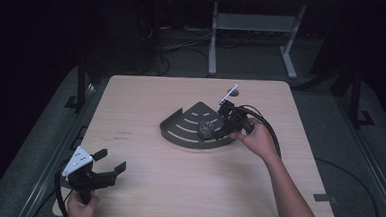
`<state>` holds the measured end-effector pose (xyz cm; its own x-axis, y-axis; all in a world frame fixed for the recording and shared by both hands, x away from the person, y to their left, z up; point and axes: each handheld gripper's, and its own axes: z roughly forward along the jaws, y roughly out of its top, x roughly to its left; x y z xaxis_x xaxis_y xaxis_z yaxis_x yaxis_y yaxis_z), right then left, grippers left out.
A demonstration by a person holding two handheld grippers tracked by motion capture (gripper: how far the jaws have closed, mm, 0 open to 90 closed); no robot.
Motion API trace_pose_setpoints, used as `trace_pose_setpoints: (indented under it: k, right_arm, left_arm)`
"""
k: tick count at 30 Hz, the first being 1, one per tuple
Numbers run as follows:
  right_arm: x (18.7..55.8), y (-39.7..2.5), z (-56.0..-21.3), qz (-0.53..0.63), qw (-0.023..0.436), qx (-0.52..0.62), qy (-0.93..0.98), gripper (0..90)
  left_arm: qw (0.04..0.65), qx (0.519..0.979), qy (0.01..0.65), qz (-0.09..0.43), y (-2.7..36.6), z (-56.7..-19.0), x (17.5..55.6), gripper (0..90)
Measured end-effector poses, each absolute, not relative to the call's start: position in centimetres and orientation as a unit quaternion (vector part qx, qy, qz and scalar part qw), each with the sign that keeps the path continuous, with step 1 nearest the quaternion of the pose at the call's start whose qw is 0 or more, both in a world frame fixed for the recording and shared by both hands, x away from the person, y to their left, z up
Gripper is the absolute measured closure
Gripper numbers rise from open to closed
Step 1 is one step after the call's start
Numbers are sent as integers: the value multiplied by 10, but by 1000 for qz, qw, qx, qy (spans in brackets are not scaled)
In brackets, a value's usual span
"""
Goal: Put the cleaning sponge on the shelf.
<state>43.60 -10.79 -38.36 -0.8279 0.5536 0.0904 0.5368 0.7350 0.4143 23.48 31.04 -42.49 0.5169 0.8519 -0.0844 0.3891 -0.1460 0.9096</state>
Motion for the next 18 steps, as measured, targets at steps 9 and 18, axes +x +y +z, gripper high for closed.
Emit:
trace_pose_setpoints:
  k: [9,18]
  right_arm:
    - [427,-123,-378,222,27,296,929,205]
    - [423,-135,-384,220,22,304,927,202]
  left_arm:
    - [491,720,429,235,310,-425,235,137]
    - [489,722,428,235,308,-425,235,137]
